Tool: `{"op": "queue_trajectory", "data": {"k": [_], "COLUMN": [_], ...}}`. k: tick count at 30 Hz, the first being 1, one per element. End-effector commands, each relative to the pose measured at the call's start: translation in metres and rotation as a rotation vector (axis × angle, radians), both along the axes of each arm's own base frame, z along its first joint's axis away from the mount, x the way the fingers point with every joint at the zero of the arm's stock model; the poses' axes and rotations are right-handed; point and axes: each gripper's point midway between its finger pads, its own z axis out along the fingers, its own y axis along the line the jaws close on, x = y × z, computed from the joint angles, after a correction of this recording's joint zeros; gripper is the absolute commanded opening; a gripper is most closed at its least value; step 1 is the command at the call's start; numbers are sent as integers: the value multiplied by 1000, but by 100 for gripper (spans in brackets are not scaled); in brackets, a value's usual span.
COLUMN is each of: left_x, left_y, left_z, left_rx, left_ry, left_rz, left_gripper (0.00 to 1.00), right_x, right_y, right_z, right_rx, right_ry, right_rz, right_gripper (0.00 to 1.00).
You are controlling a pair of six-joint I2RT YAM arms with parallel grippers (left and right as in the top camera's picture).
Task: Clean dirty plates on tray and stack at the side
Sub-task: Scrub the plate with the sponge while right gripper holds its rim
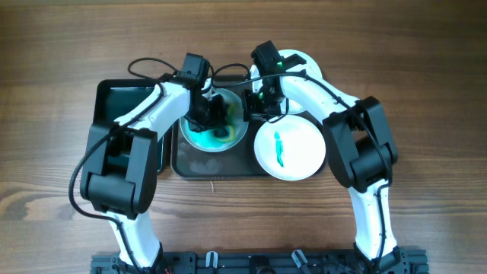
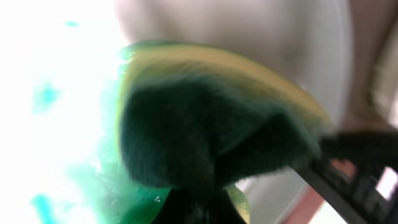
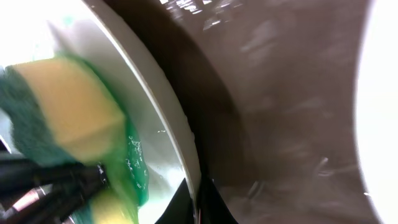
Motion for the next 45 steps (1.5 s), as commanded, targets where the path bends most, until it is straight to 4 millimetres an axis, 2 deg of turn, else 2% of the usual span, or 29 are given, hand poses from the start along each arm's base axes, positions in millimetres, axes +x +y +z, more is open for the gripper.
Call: {"op": "queue_trajectory", "data": {"k": [1,4,6,7,9,10,11,13,15,17,19,21,22,24,27,30,33,36,40,45], "left_x": [20,17,12,7,-2,-7,-16,-26,-28,-21,0,13,21,29,32,19,-5,-24,-34,-35], "left_y": [92,107,104,95,70,50,19,-18,-44,-53,-40,-13,12,49,82,92,77,42,-1,-26], "left_z": [3,10,8,6,2,2,5,16,30,36,27,15,8,5,9,9,4,1,9,19], "left_rx": [490,575,561,513,382,274,114,-90,-256,-306,-197,-21,123,327,506,555,479,288,34,-124], "left_ry": [-80,-82,-58,-28,22,43,57,49,17,-20,-88,-97,-106,-127,-150,-103,10,102,130,122], "left_rz": [238,240,231,206,118,31,-98,-245,-328,-334,-290,-186,-99,23,133,157,138,43,-105,-158], "left_gripper": [4,4,4,4,4,4,4,4,4,4,4,4,4,4,4,4,4,4,4,4], "right_x": [-9,-9,-9,-9,-9,-9,-9,-9,-9,-10,-10,-10,-10,-10,-10,-10,-9,-8,-6,0], "right_y": [7,7,7,7,7,7,7,7,7,7,6,7,7,7,7,7,7,9,10,6], "right_z": [-4,-4,-4,-4,-4,-4,-4,-4,-4,-4,-4,-4,-4,-4,-4,-4,-4,-3,3,5], "right_rx": [41,43,44,44,43,43,43,44,44,43,41,41,42,42,42,42,44,55,124,175], "right_ry": [44,45,44,44,45,44,45,45,45,46,49,48,48,47,47,47,44,42,53,53], "right_rz": [22,22,22,22,22,23,22,22,21,22,23,23,23,22,23,23,22,24,34,41], "right_gripper": [4,4,4,5,4,4,4,4,4,4,4,4,4,4,4,5,4,4,4,4]}}
